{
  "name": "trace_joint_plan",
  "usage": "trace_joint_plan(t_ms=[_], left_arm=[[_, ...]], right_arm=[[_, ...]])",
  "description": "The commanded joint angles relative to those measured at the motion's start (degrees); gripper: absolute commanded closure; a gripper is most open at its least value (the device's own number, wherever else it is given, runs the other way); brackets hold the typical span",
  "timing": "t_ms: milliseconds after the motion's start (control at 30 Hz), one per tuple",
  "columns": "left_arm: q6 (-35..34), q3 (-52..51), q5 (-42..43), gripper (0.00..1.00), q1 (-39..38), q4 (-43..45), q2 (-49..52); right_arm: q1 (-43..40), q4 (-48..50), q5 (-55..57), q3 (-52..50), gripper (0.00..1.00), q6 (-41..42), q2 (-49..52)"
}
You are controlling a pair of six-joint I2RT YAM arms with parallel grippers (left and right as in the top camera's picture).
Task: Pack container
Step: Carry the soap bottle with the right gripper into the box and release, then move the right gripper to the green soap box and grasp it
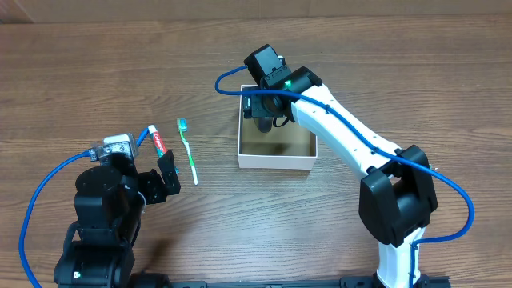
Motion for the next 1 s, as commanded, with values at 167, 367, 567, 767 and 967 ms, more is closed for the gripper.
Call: trace_joint_plan(t_ms=[167, 367, 567, 767, 967], left_arm=[[0.31, 1.38, -0.35, 0.00, 0.35, 0.04, 0.09], [0.35, 1.38, -0.57, 0.00, 0.35, 0.04, 0.09], [0.35, 1.38, -0.52, 0.00, 0.35, 0.04, 0.09], [0.33, 1.38, -0.52, 0.00, 0.35, 0.04, 0.09], [0.33, 1.38, -0.52, 0.00, 0.35, -0.20, 0.09]], right_arm=[[0.26, -1.33, 1.95, 1.33, 0.10, -0.13, -5.29], [-0.81, -6.91, 9.86, 1.33, 0.05, -1.42, -23.06], [-16.83, -18.99, 13.42, 1.29, 0.00, 13.53, -35.41], [-38.91, -30.53, 4.63, -5.11, 0.00, 19.15, -33.75], [-50.97, -19.56, -2.91, -26.12, 0.00, 19.12, -32.11]])
